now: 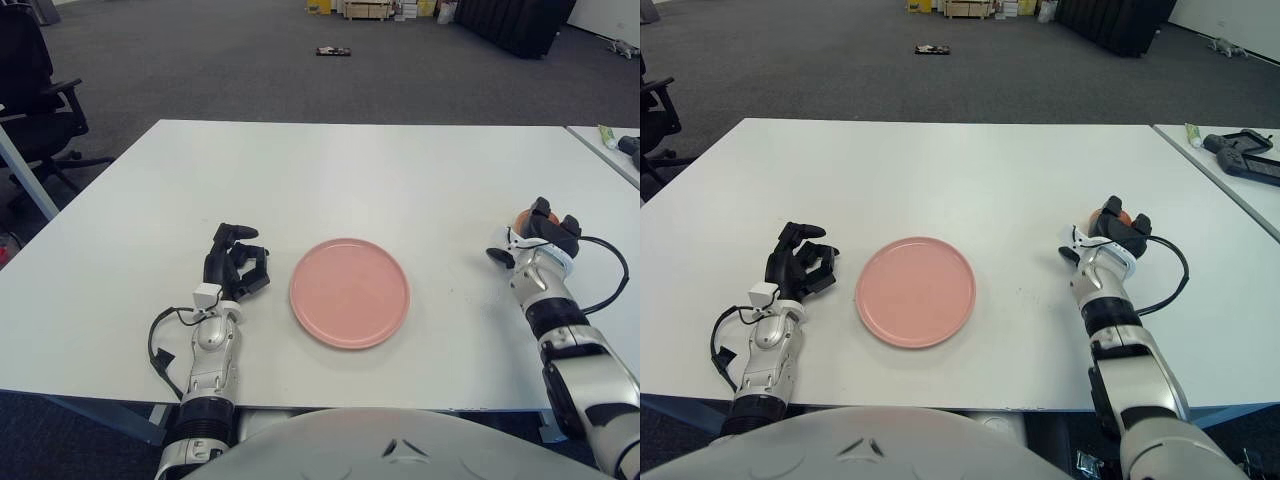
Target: Put the apple into the plate.
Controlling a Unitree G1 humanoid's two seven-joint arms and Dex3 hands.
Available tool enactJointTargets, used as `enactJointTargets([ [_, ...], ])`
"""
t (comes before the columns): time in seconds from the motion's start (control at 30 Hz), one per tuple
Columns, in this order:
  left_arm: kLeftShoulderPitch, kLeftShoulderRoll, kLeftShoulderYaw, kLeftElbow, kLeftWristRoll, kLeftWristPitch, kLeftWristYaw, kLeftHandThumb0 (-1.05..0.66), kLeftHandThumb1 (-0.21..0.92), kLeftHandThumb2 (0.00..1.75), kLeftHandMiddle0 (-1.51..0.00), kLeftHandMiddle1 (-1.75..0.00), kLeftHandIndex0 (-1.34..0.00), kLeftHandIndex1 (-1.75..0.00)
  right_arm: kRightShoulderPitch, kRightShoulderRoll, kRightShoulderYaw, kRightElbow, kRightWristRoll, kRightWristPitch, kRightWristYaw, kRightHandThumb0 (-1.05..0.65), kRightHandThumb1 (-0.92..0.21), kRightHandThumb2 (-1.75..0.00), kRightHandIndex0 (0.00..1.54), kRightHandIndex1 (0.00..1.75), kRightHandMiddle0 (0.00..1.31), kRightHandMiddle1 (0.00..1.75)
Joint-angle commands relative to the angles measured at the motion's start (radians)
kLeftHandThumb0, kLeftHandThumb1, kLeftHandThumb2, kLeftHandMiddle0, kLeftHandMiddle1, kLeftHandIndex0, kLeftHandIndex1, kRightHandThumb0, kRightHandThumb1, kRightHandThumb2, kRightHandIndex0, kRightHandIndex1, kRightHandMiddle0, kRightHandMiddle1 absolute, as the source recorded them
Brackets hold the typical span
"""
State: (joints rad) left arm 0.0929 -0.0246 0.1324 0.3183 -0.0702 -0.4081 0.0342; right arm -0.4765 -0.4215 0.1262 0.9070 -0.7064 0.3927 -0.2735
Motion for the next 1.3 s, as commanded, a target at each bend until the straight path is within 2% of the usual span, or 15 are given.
enactJointTargets([
  [0.0, 0.0, -0.001, 0.002, 0.017, -0.005, -0.008, -0.006, 0.0, 0.46, 1.1, -0.53, -1.58, -0.36, -1.75, -0.001, 0.029, 0.011, 0.114, 0.052, 0.009, 0.024, -0.9, -0.5, -0.55, 0.0, 0.0, 0.0, 0.0],
  [0.23, 0.0, 0.0, 0.003, 0.022, -0.007, -0.016, -0.009, 0.0, 0.46, 1.1, -0.52, -1.57, -0.37, -1.75, -0.037, 0.035, 0.016, 0.196, 0.091, 0.009, -0.003, -0.88, -0.52, -0.55, 0.0, 0.0, 0.0, 0.0],
  [0.33, 0.001, 0.001, 0.003, 0.021, -0.006, -0.015, -0.008, 0.0, 0.46, 1.1, -0.53, -1.57, -0.38, -1.75, -0.055, 0.039, 0.009, 0.235, 0.111, 0.017, -0.01, -0.81, -0.48, -0.63, 0.0, 0.0, 0.0, 0.01],
  [0.5, 0.002, 0.002, 0.004, 0.02, -0.003, -0.011, -0.005, 0.0, 0.46, 1.1, -0.53, -1.56, -0.38, -1.75, -0.079, 0.034, 0.001, 0.29, 0.142, 0.015, -0.017, -0.69, -0.43, -0.8, 0.0, 0.0, 0.0, 0.25],
  [0.73, 0.003, 0.003, 0.004, 0.019, 0.001, -0.01, -0.001, 0.0, 0.46, 1.1, -0.54, -1.55, -0.38, -1.75, -0.099, 0.032, -0.015, 0.331, 0.184, 0.018, -0.038, -0.59, -0.4, -0.92, 0.04, 0.03, 0.0, 0.47],
  [0.77, 0.003, 0.003, 0.004, 0.018, 0.002, -0.009, -0.001, 0.0, 0.46, 1.1, -0.54, -1.55, -0.38, -1.75, -0.1, 0.029, -0.018, 0.339, 0.189, 0.015, -0.039, -0.57, -0.4, -0.93, 0.03, 0.15, 0.0, 0.55],
  [0.87, 0.005, 0.003, 0.005, 0.015, 0.001, -0.004, 0.0, 0.0, 0.46, 1.1, -0.53, -1.55, -0.38, -1.75, -0.108, 0.031, -0.023, 0.351, 0.205, 0.029, -0.052, -0.55, -0.39, -0.95, 0.01, 0.36, 0.0, 0.69],
  [1.1, 0.011, 0.004, 0.004, 0.006, 0.002, 0.001, -0.002, 0.0, 0.45, 1.11, -0.53, -1.56, -0.38, -1.75, -0.115, 0.045, -0.032, 0.37, 0.233, 0.047, -0.072, -0.5, -0.36, -0.99, 0.0, 0.66, 0.0, 0.93],
  [1.27, 0.015, 0.004, 0.006, 0.002, 0.004, -0.002, 0.003, 0.0, 0.45, 1.11, -0.53, -1.58, -0.37, -1.75, -0.107, 0.013, -0.029, 0.388, 0.24, 0.02, -0.046, -0.49, -0.32, -1.03, 0.0, 0.84, 0.0, 1.06],
])
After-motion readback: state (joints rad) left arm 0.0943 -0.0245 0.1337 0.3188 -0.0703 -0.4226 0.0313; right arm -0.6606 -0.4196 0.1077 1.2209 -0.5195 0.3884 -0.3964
